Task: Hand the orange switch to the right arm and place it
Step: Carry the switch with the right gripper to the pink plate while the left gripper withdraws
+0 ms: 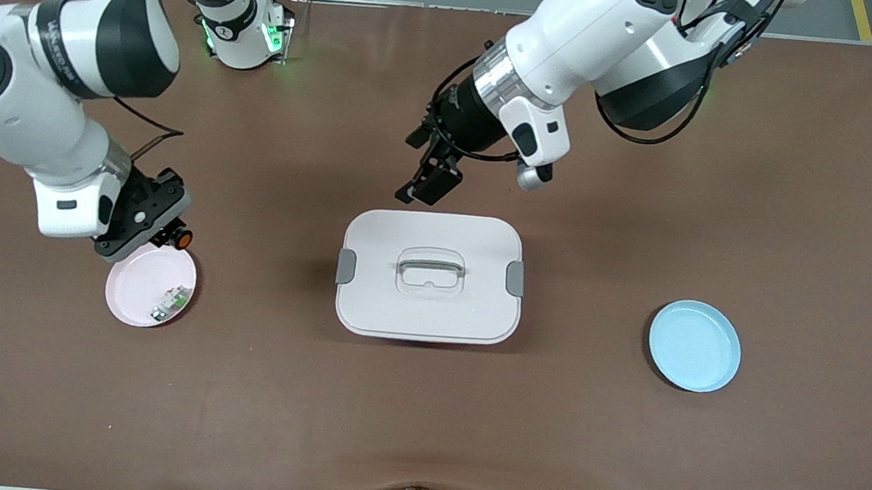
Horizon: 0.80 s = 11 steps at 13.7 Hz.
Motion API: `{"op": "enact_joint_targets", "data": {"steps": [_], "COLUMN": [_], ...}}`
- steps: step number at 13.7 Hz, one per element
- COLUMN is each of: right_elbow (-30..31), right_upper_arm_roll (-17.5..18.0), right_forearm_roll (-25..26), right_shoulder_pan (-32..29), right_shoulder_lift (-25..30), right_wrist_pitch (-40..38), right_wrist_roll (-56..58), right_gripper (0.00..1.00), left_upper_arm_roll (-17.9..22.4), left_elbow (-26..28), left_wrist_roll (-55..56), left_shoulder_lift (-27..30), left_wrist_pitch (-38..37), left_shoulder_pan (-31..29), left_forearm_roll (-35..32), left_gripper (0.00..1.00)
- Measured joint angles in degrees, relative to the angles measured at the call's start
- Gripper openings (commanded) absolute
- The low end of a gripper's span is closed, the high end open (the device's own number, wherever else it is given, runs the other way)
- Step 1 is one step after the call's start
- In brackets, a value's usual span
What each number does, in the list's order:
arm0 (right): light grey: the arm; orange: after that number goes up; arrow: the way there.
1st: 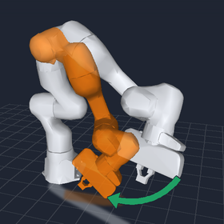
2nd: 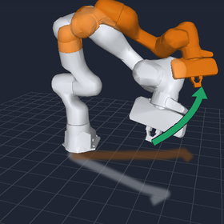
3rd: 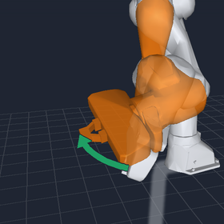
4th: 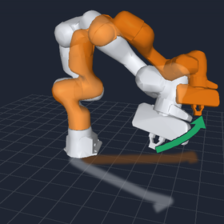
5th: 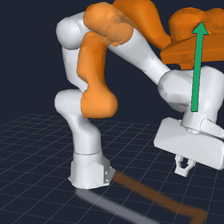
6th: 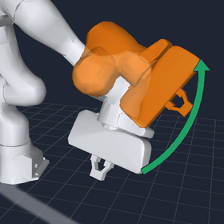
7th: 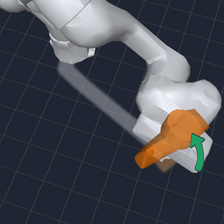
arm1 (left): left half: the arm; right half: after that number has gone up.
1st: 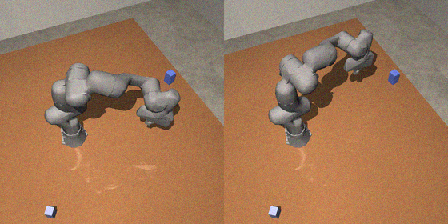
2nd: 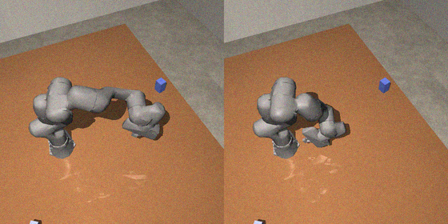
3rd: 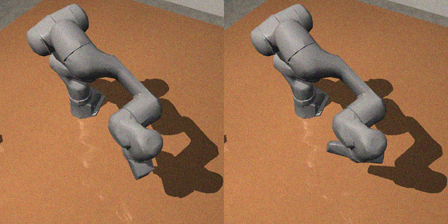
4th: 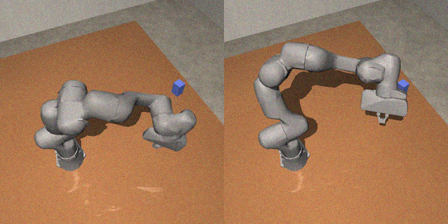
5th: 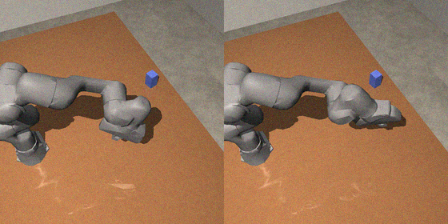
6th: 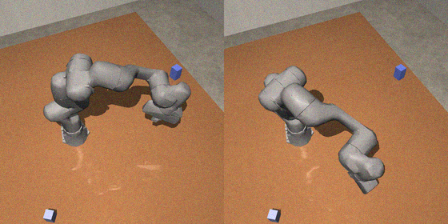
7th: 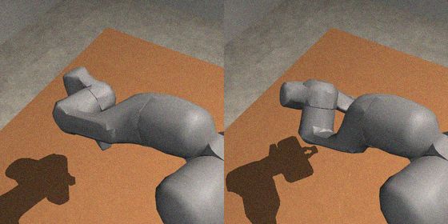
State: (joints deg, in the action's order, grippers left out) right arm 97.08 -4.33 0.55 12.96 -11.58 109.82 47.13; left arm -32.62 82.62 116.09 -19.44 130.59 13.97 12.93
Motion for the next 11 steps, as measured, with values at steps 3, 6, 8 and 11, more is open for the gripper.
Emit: {"op": "enact_joint_targets", "data": {"steps": [3,6,8,11], "right_elbow": [0.6,2.2,5.1,11.3], "right_upper_arm_roll": [0.0,-0.1,0.0,0.0], "right_forearm_roll": [1.1,1.1,1.1,1.1], "right_shoulder_pan": [-4.3,-9.3,-11.7,-13.5], "right_shoulder_lift": [-2.6,-5.2,-6.5,-7.1], "right_wrist_pitch": [4.5,9.5,14.9,23.1], "right_wrist_roll": [12.1,22.8,26.5,27.2], "right_gripper": [0.00,0.00,0.00,0.00], "left_upper_arm_roll": [0.0,0.1,0.2,0.4], "left_elbow": [0.0,0.0,-0.1,-0.1], "left_wrist_roll": [-11.2,-24.7,-37.4,-56.3], "left_shoulder_lift": [1.0,2.7,4.1,5.3], "left_wrist_pitch": [-6.0,-14.4,-20.1,-26.4], "left_shoulder_pan": [-2.6,-6.6,-10.6,-17.2], "left_forearm_roll": [0.0,0.0,-0.1,-0.1], "left_gripper": [1.00,1.00,1.00,1.00]}}
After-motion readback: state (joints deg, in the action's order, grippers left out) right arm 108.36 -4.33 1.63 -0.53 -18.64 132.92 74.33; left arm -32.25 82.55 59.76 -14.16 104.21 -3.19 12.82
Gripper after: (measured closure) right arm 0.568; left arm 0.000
